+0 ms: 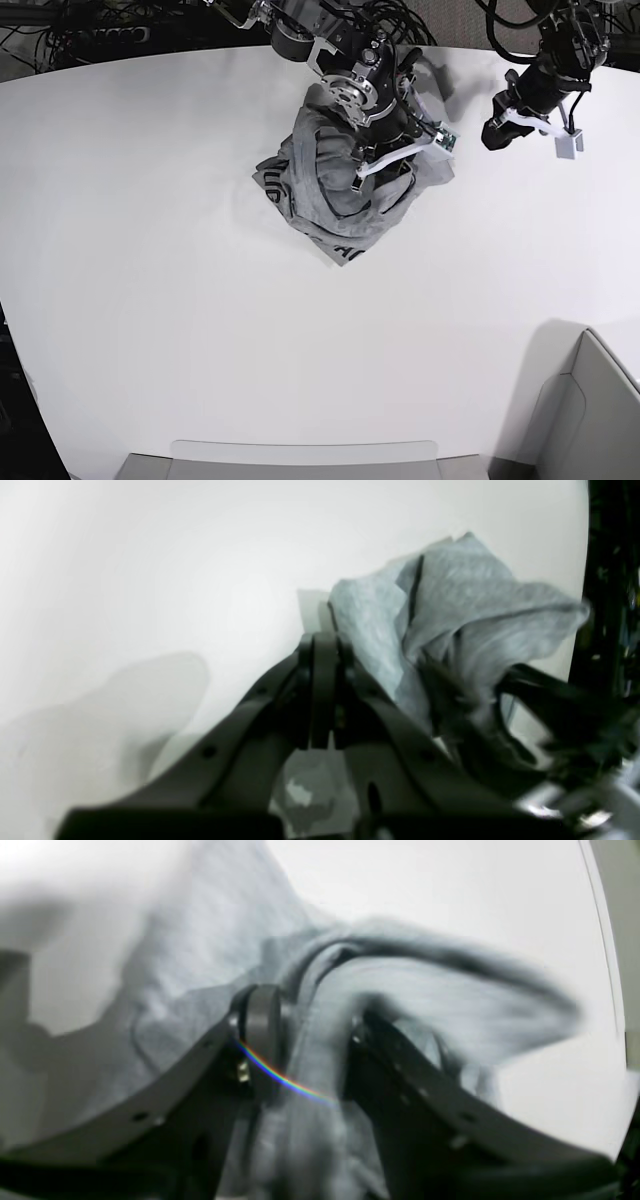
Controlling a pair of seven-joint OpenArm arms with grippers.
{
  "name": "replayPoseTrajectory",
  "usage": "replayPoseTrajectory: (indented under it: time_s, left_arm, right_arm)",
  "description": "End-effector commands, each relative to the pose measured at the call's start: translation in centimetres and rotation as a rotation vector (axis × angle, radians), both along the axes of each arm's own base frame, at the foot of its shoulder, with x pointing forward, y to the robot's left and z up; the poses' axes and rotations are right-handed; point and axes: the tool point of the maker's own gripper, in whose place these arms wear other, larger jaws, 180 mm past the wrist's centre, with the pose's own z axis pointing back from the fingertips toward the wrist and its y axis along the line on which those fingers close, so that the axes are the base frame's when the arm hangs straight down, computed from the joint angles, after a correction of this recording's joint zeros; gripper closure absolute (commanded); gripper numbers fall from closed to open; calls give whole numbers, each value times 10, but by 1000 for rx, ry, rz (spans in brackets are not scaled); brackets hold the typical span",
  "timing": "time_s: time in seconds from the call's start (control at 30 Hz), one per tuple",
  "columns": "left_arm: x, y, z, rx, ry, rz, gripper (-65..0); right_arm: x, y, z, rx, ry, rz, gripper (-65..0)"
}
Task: Fold the T-shirt properly
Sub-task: 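Fold the other strip end over the bundle with the right gripper, then release the right gripper and raise it away from the bundle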
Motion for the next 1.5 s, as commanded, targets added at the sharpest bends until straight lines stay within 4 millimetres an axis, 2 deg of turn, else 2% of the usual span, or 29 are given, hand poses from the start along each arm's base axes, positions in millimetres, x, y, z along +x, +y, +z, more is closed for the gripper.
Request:
replayPoseTrajectory:
  time_s: [0.0,0.13,0.2,0.33,0.47,0.57,0.73,0.83,1.0,1.07,1.13,1.2,1.3,1.47]
  left_arm:
    - [-1,2,4,-1,-7,-2,0]
    - [-3,3,-3,-15,12,9,0]
    - [-4,4,-5,-18,17,13,0]
    - [-4,5,-5,-16,17,14,0]
    - [-4,5,-5,-15,17,15,0]
    - [8,5,1,-16,-14,17,0]
    - [12,3,3,-18,-25,10,0]
    - [18,2,6,-20,-42,7,0]
    - [26,0,14,-18,-70,-3,0]
    - [32,-4,23,-12,-101,-15,0]
    - [48,-18,41,-5,-168,-60,0]
    - [61,-41,57,-11,-223,-126,0]
    - [73,-67,67,-34,-279,-186,0]
    - [77,-96,67,12,-308,-248,0]
  right_arm:
    - [0,13,17,53,-31,17,-174]
    - [-17,18,14,30,-48,94,-170]
    - [-25,19,19,33,-69,135,-170]
    - [-24,19,54,118,-127,130,-152]
    - [-1,-2,63,134,-165,61,-83]
    - [20,-17,67,173,-175,0,-34]
    - [40,-47,72,287,-101,-88,-23]
    - [58,-79,77,362,-67,-183,-23]
    - [87,-142,71,430,-8,-332,-21]
    - [96,-167,67,484,34,-407,-21]
    - [105,-199,60,536,69,-499,-21]
    - [110,-235,52,598,111,-604,-21]
    - [104,-270,36,643,167,-701,-21]
    - [87,-307,17,611,205,-775,-21]
